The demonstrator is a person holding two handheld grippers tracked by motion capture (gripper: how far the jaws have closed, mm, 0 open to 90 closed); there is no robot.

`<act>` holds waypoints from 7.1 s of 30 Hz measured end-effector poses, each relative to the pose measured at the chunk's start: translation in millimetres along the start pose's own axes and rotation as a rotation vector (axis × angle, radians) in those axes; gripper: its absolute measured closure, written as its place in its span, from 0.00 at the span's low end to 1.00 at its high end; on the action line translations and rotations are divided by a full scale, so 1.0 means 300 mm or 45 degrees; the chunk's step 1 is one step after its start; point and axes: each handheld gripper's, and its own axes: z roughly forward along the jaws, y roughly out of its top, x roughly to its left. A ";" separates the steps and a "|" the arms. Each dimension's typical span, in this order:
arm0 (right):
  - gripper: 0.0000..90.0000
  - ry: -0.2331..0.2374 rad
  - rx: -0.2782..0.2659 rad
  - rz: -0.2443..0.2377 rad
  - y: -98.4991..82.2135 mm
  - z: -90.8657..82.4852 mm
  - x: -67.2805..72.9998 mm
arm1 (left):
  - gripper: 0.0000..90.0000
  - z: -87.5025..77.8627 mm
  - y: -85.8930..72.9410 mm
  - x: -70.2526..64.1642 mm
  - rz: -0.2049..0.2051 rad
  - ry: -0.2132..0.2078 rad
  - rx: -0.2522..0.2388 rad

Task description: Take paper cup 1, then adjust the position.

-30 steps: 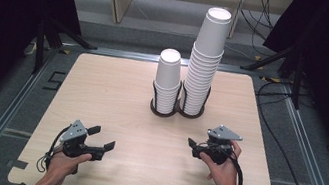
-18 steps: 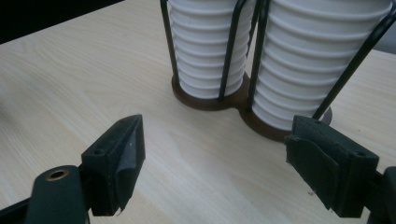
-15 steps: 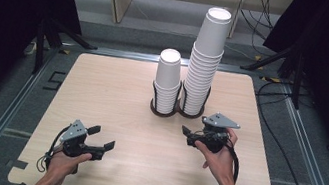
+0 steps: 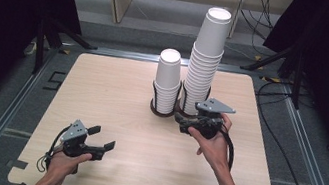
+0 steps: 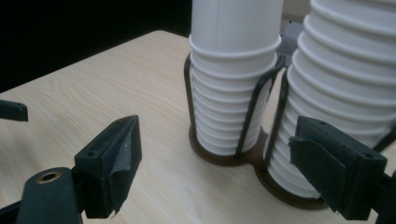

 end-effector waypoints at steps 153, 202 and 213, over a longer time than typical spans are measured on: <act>0.22 0.390 0.013 0.007 0.035 0.207 0.392 | 0.16 -0.015 0.036 -0.059 0.081 -0.205 -0.249; 0.21 0.601 -0.060 -0.032 0.032 0.220 0.517 | 0.06 -0.002 0.034 -0.077 0.098 -0.195 -0.214; 0.17 0.641 -0.026 -0.042 0.097 0.168 0.464 | 0.09 -0.012 0.045 -0.094 0.216 -0.183 -0.167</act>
